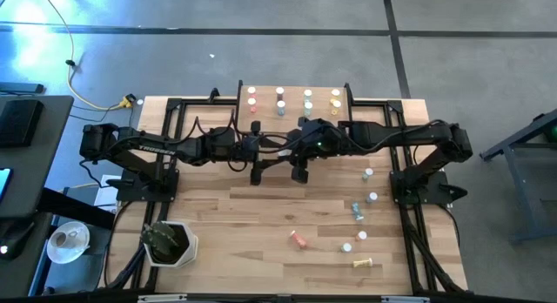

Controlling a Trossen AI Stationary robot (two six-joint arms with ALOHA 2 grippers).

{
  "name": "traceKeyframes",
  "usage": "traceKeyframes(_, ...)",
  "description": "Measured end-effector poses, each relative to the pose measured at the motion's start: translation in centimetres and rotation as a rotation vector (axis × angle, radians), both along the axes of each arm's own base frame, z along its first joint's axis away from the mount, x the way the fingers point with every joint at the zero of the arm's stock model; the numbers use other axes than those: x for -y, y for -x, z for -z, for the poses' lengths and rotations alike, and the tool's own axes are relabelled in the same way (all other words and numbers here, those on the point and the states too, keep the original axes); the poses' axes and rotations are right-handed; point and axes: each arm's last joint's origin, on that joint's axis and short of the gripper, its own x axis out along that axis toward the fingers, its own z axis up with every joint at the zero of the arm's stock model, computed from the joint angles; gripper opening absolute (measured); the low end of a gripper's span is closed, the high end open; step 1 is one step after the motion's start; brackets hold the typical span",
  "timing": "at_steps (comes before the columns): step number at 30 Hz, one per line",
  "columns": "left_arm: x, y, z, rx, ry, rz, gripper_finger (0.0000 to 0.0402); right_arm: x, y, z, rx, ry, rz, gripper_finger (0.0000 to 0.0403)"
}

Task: Pick and place medicine bottles onto shelf by color
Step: Put the yellow pill bottle on the shelf aligned with the other yellow pill bottles

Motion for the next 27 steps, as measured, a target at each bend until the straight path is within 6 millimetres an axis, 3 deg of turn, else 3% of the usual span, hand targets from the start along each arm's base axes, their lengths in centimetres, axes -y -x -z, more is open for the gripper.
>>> traceKeyframes(18,0.0,0.0,0.0,-0.002,0.001,0.005,0.0203,0.6,7.0,-5.8,0.119,0.102,0.164,0.0117)
traceKeyframes(23,0.0,0.0,0.0,-0.002,0.002,0.005,0.0203,1.2,9.2,-6.0,0.083,0.181,0.290,0.0117)
traceKeyframes(27,0.0,0.0,0.0,-0.002,0.002,0.005,0.0203,1.9,10.7,-4.3,0.089,0.173,0.306,0.0117)
